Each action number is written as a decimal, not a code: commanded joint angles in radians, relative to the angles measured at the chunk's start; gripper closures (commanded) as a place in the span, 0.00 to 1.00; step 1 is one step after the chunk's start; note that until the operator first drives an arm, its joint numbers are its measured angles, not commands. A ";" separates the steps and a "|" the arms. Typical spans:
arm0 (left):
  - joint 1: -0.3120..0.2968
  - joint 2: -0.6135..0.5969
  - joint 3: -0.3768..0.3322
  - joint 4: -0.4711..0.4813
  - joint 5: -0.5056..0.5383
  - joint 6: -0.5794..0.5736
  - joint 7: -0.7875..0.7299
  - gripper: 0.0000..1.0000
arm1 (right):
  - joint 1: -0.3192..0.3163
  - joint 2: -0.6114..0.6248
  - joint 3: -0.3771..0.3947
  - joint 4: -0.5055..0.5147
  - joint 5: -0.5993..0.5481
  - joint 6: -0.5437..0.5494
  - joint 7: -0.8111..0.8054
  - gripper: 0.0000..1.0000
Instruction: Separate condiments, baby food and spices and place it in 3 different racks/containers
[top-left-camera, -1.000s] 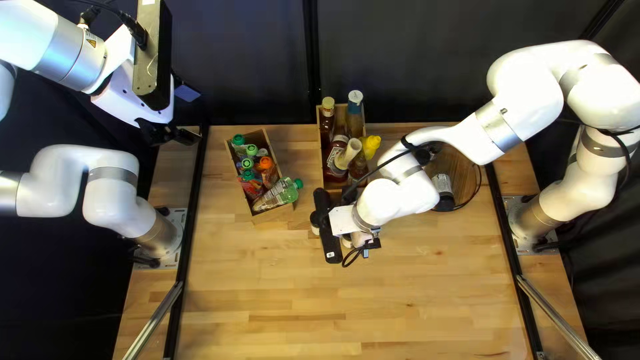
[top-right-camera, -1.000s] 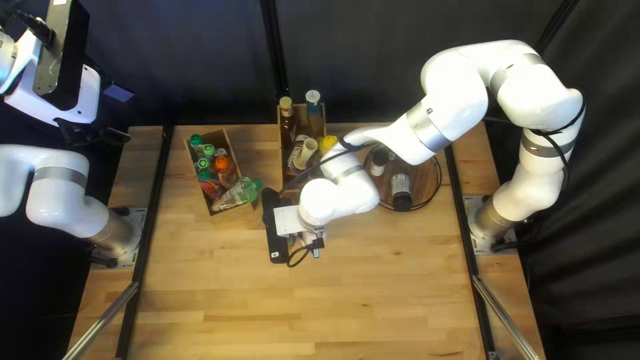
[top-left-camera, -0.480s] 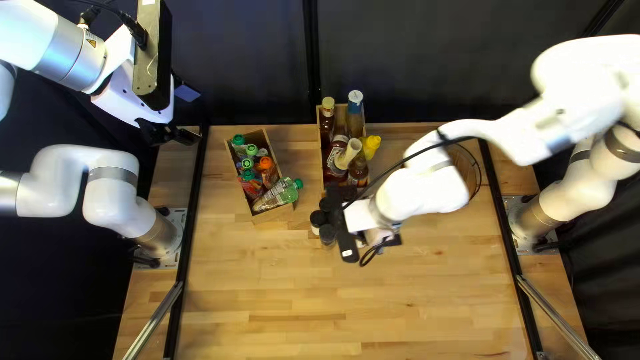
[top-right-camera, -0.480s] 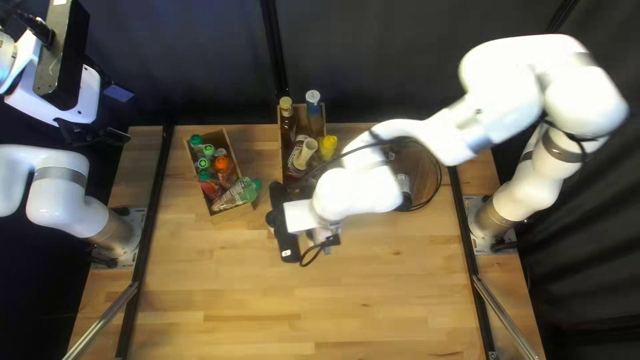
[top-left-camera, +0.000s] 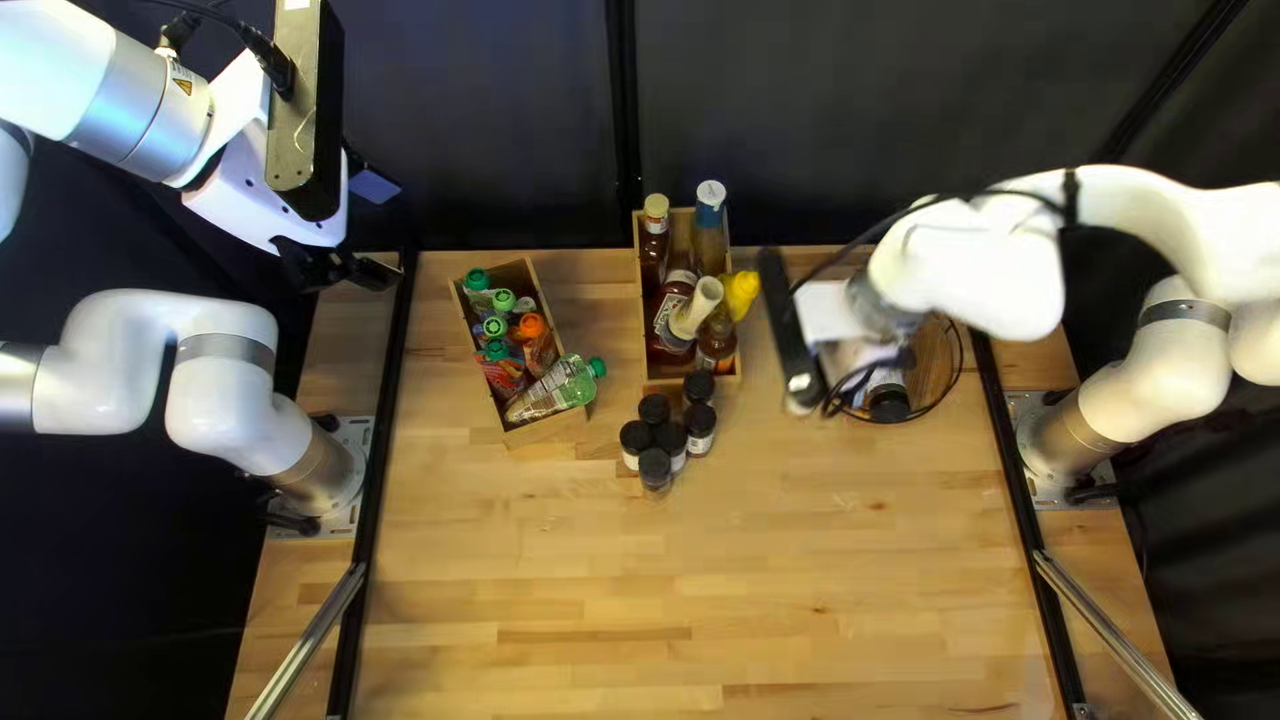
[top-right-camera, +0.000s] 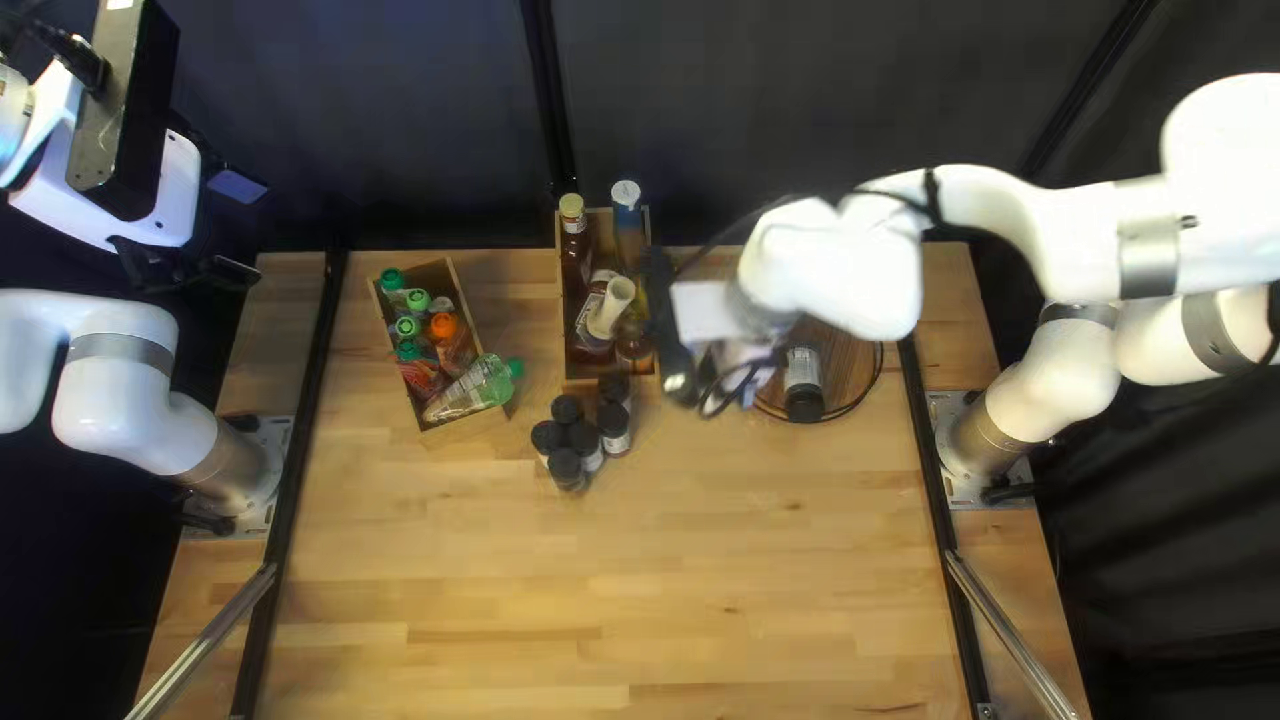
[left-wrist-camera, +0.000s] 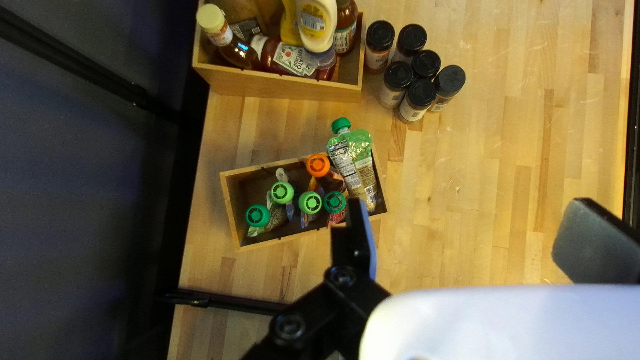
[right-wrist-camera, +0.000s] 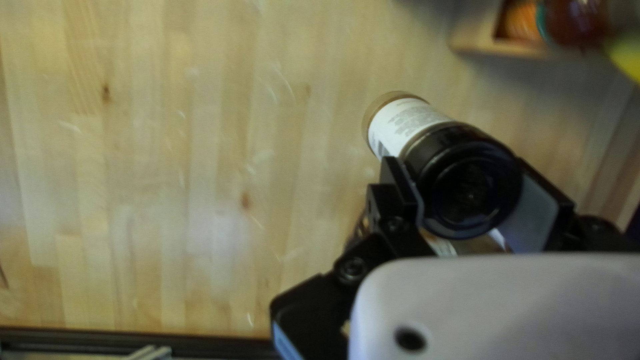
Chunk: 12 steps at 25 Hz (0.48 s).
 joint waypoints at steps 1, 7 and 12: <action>0.000 0.000 0.000 0.000 0.000 0.000 0.000 0.00 | -0.027 0.025 0.006 -0.053 -0.022 -0.037 0.034 1.00; 0.000 0.000 0.000 0.000 0.000 0.000 0.000 0.00 | -0.059 0.049 0.070 -0.133 -0.068 -0.107 0.138 1.00; 0.000 0.000 0.000 0.000 0.000 0.000 0.000 0.00 | -0.080 0.057 0.120 -0.166 -0.099 -0.127 0.213 1.00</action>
